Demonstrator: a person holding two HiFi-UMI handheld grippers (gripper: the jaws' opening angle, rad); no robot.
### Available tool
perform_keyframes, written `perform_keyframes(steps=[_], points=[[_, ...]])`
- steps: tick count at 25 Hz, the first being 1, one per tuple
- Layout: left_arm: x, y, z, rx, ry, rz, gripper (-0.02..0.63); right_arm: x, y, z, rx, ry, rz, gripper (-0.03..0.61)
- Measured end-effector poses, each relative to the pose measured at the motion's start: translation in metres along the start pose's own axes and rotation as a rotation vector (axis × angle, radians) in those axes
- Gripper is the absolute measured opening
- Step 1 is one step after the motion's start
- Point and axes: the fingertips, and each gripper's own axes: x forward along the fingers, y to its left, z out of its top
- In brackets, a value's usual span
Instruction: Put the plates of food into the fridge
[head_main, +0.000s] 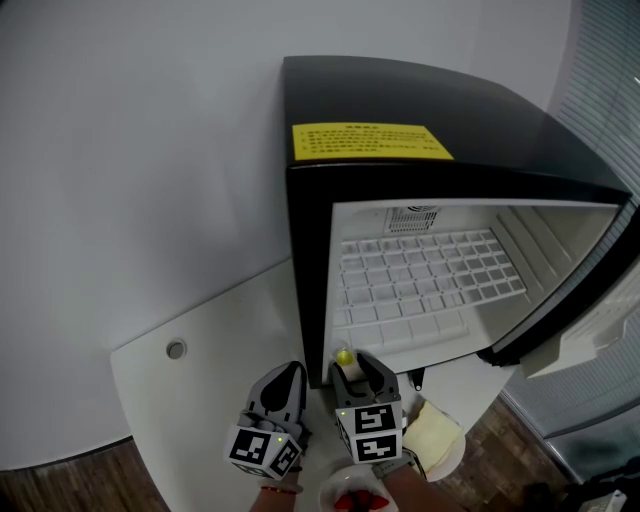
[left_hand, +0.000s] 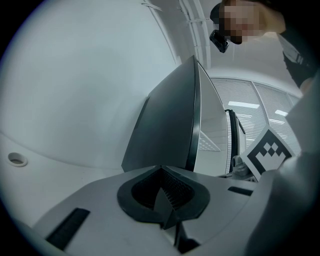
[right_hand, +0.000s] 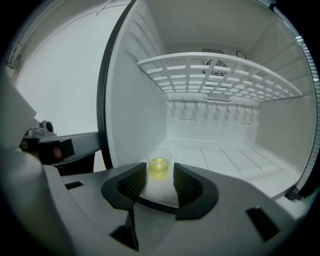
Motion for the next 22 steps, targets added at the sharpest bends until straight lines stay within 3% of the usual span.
perform_keyframes(steps=[11,22], points=[[-0.008,-0.009,0.002,-0.005,0.015,-0.034,0.008,-0.019,0.001,-0.006,0.021,-0.002,-0.021,0.155],[-0.023,-0.012,0.008,-0.038,-0.003,-0.039,0.008,-0.057,-0.003,0.014,0.075,-0.084,-0.015,0.153]])
